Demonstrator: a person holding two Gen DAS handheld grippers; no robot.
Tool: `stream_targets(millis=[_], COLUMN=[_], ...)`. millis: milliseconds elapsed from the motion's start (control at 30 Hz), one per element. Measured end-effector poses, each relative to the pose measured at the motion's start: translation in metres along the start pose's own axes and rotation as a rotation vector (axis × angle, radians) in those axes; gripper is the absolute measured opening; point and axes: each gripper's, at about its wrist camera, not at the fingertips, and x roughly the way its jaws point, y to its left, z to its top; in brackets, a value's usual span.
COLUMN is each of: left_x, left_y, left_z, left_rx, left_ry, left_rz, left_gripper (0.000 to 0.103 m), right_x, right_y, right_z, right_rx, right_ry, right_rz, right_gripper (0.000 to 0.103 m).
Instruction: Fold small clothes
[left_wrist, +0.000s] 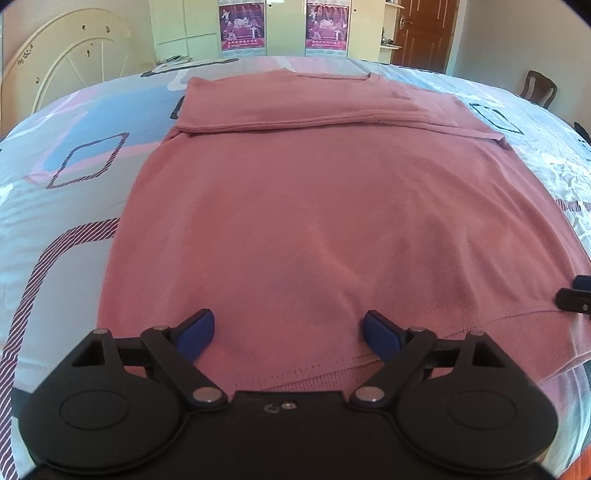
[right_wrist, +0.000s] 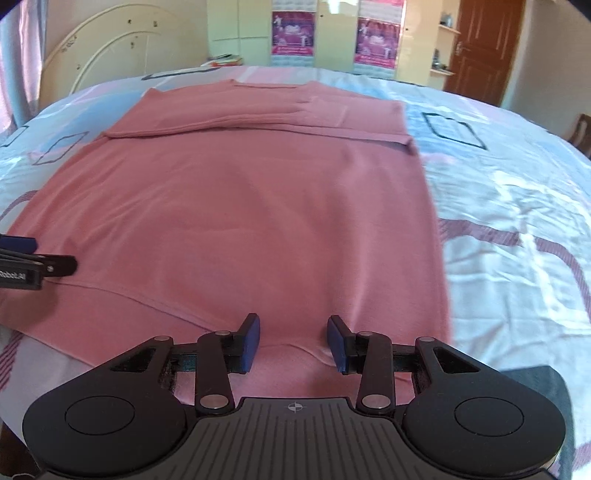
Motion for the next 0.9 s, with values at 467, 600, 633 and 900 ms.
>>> stream_targets(millis=[467, 600, 633, 900], left_x=[-0.027, -0.033, -0.034, -0.035], left_y=[0.034, 0.057, 0.064, 0.1], left_z=[-0.01, -0.016, -0.019, -0.039], left_rx=[-0.089, -0.135, -0.149, -0.276], left_ry=[-0.023, -0.016, -0.015, 0.022], left_rz=[0.025, 0.05, 0.063, 0.024], left_gripper=[0.085, 0.085, 0.085, 0.08], right_x=[-0.025, -0.03, -0.03, -0.025], right_y=[-0.022, -0.031, -0.034, -0.055], right_z=[-0.01, -0.014, -0.015, -0.027], right_rx=[0.105, 0.127, 0.133, 0.253], right_ry=[-0.024, -0.024, -0.021, 0.038], right_rz=[-0.043, -0.082, -0.093, -0.09], right_gripper=[0.044, 0.053, 0.054, 0.055])
